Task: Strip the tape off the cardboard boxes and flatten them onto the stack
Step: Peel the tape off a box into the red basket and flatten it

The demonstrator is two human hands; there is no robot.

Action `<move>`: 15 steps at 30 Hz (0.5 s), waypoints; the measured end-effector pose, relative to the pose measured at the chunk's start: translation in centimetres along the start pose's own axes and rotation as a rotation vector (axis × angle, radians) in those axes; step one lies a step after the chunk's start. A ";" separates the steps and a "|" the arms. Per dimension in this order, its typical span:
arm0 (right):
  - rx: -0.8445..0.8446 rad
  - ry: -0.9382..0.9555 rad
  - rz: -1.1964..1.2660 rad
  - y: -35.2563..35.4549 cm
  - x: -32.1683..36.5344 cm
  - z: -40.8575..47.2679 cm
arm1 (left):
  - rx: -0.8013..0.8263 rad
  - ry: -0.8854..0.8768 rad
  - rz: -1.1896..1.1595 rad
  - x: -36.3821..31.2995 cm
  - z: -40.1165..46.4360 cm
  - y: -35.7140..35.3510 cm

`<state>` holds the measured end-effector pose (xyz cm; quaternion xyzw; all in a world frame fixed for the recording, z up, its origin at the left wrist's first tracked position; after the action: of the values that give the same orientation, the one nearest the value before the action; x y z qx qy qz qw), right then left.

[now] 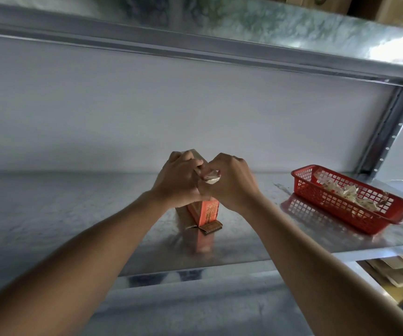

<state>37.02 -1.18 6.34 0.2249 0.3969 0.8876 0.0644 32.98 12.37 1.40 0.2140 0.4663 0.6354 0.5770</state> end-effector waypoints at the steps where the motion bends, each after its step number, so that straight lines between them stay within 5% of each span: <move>1: 0.004 -0.027 -0.036 0.2 -0.1 0.0 | -0.014 0.006 0.020 -0.2 0.2 -0.2; 15: -0.052 -0.281 0.159 1.8 -3.9 0.7 | -0.157 -0.050 -0.001 -2.3 -1.0 0.7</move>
<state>40.90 -3.09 6.70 0.3758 0.3419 0.8596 0.0545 32.35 9.93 2.14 0.1836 0.4004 0.6642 0.6040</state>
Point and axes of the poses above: each hand's wrist, its own z-axis towards the middle knuckle, its own y-axis out of the back of the hand, x = y × z, the point moved 8 cm from there along z, towards the middle knuckle, and after that the axes turned 2 degrees about -x, right-handed, at the moved point
